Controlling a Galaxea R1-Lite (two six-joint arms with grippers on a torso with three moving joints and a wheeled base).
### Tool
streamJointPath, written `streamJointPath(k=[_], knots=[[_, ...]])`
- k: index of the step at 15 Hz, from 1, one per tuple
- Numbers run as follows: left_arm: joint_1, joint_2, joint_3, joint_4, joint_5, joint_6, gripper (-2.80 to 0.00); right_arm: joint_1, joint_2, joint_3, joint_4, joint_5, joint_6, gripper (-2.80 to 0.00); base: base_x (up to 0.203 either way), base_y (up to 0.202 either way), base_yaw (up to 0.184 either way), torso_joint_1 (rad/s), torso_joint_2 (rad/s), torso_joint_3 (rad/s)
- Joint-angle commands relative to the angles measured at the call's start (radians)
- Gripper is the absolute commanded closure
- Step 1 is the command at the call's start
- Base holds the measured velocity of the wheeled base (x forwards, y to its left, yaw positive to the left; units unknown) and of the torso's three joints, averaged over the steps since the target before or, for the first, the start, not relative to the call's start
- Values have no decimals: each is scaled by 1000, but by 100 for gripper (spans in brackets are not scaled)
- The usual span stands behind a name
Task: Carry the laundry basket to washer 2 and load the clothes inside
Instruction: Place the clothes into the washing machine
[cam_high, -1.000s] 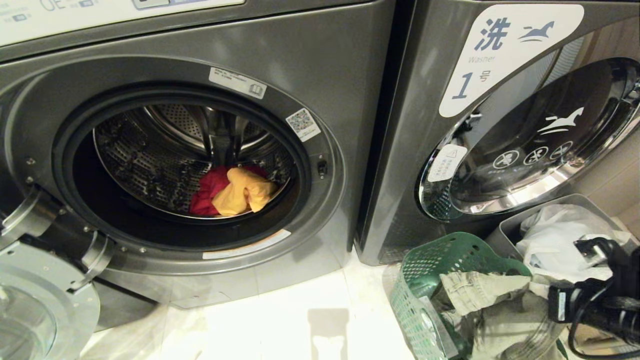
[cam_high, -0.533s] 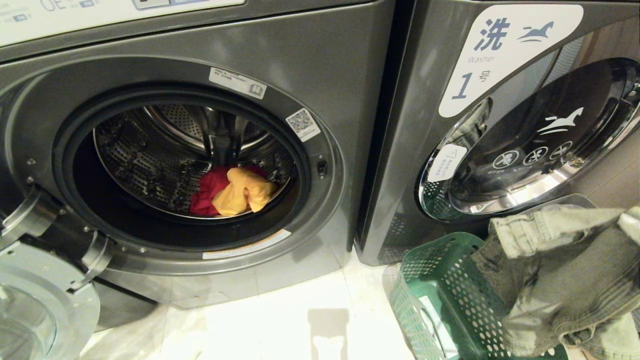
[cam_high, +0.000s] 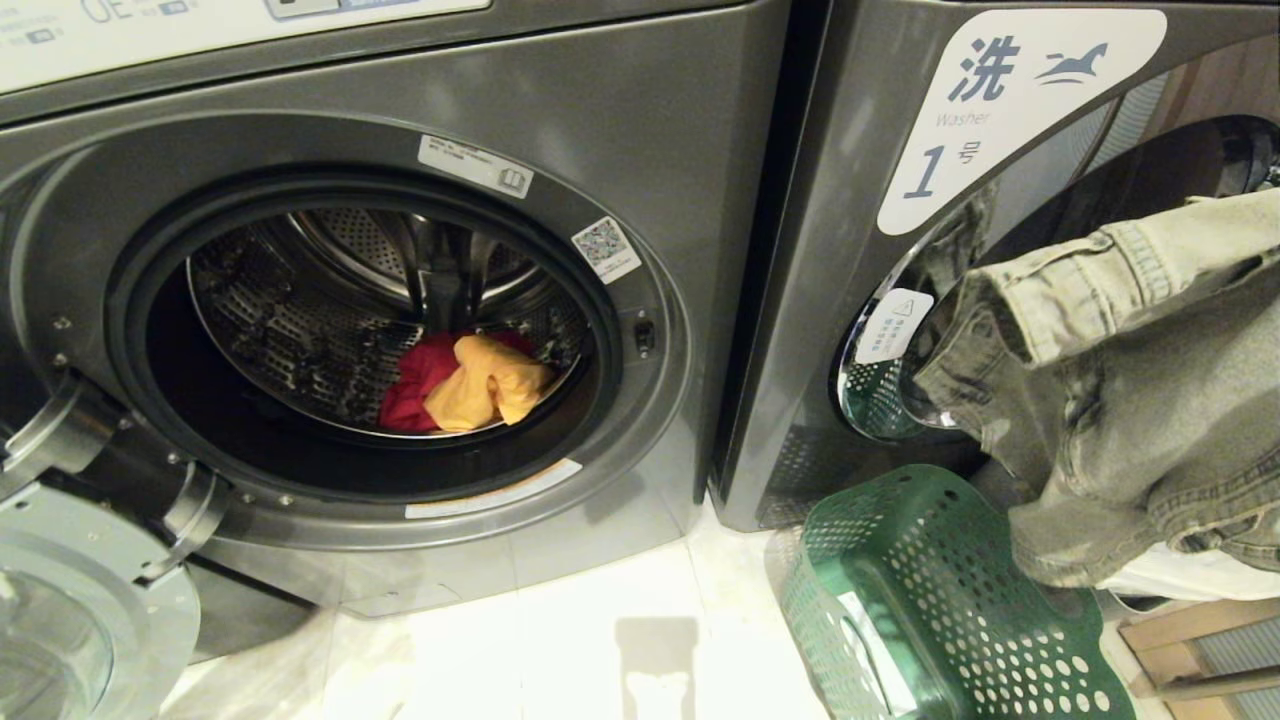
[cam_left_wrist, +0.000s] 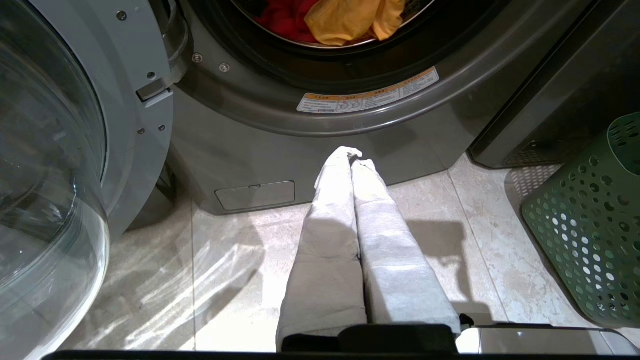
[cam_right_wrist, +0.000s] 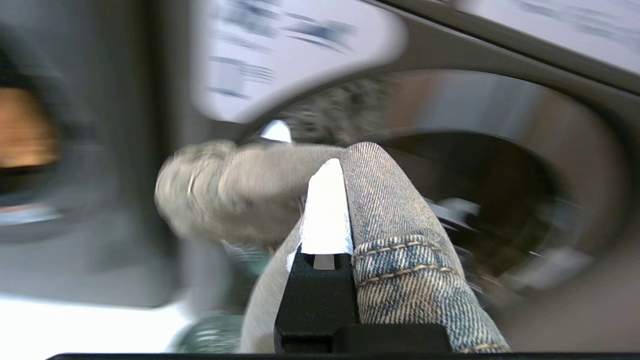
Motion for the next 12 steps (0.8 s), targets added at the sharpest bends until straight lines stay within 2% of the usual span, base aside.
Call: streamJointPath(k=[1, 4, 6, 9, 12], knots=[[0, 0, 0, 0, 0, -1, 0, 105, 2, -8, 7, 4, -4, 0, 0, 0, 0, 0, 0, 0], [0, 0, 0, 0, 1, -1, 0, 267, 83, 12, -7, 3, -46, 0, 0, 0, 0, 0, 0, 0], [0, 0, 0, 0, 1, -1, 0, 354, 144, 23, -88, 1, -91, 0, 0, 0, 0, 0, 0, 0], [0, 0, 0, 0, 1, -1, 0, 454, 206, 22, -151, 4, -203, 0, 0, 0, 0, 0, 0, 0], [0, 0, 0, 0, 1, -1, 0, 528, 264, 29, -234, 3, -222, 0, 0, 0, 0, 0, 0, 0]])
